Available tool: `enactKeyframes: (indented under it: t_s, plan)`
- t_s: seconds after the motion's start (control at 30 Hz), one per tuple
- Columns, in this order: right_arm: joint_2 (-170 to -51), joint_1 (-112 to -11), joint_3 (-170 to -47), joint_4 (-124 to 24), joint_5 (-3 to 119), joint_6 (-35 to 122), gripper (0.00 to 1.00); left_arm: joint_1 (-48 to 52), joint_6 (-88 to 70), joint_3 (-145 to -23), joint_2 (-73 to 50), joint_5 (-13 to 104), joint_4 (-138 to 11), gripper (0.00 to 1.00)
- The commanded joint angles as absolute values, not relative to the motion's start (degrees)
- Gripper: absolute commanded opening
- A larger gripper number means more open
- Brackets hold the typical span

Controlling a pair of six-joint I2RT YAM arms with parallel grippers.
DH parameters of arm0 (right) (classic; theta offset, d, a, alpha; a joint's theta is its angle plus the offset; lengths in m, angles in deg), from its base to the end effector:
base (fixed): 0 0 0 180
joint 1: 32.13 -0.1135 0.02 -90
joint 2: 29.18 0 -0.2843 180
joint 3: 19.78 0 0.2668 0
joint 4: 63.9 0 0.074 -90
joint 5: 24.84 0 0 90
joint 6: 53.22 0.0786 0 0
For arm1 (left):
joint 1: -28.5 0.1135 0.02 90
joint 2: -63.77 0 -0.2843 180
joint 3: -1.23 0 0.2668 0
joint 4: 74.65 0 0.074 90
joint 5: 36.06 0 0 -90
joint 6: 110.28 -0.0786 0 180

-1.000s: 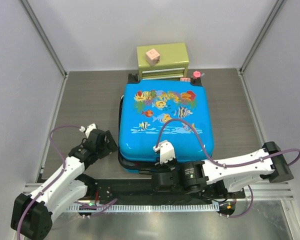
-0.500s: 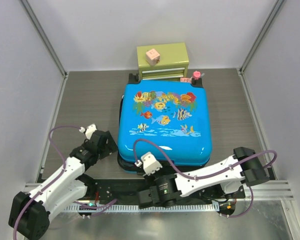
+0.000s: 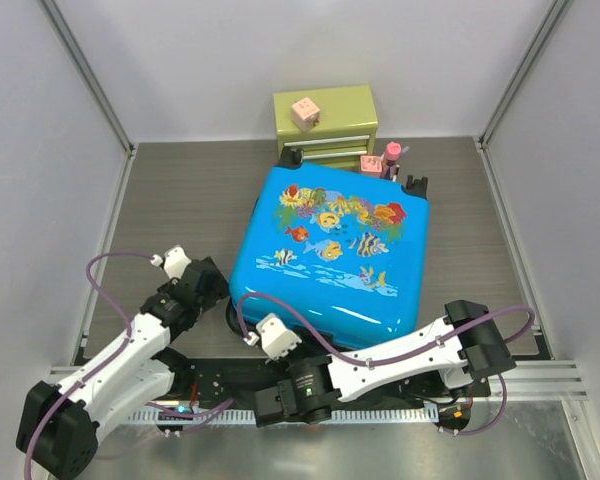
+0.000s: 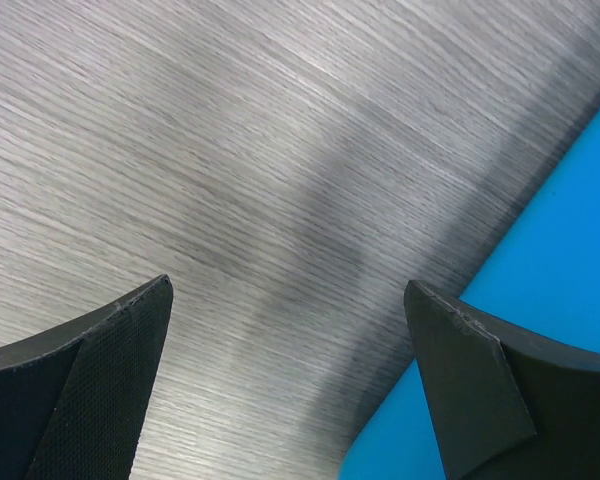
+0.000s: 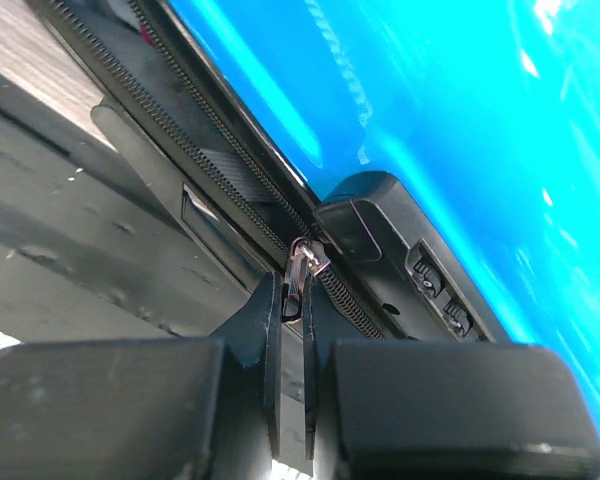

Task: Pack the luggage
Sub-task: Zip the luggage at the center of the board.

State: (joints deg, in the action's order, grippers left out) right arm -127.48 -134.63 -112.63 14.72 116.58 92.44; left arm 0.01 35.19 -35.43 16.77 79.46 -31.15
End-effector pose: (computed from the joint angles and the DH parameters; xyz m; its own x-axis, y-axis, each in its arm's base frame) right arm -0.0135 0.3446 0.2471 -0.3957 -0.5941 -0.7003 -0.5311 0.7702 -0.3533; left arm 0.1692 -0.0533 0.1565 -0.5728 -0.5350 -0.6210 -0.4672 0.8356 -0.2889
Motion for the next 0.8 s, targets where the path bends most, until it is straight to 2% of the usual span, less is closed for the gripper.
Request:
enactKeyframes:
  t_s: [0.0, 0.2, 0.33, 0.47, 0.63, 0.77]
  plan:
    - [-125.1, -135.6, -121.1, -14.1, 128.9, 90.3, 0.01, -5.2, 35.4, -36.1, 16.6, 66.9, -36.3, 0.99]
    - [-119.7, -135.8, -114.1, -18.7, 123.6, 90.7, 0.04, -5.1, 33.4, -38.0, 16.7, 69.3, -34.9, 1.00]
    - [-114.2, -136.0, -109.6, -21.6, 114.2, 87.6, 0.25, -3.3, 28.9, -42.3, 16.6, 71.5, -30.0, 1.00]
    - [-108.1, -136.8, -105.9, -23.0, 108.8, 86.7, 0.38, 1.2, 25.4, -47.3, 17.7, 72.4, -26.0, 1.00]
    - [-104.6, -137.9, -102.9, -23.4, 106.1, 86.5, 0.45, 9.1, 21.4, -52.6, 18.7, 69.9, -22.2, 1.00]
    - [-100.4, -138.0, -101.1, -22.2, 112.3, 87.9, 0.45, 9.7, 18.3, -57.5, 21.1, 72.5, -18.2, 1.00]
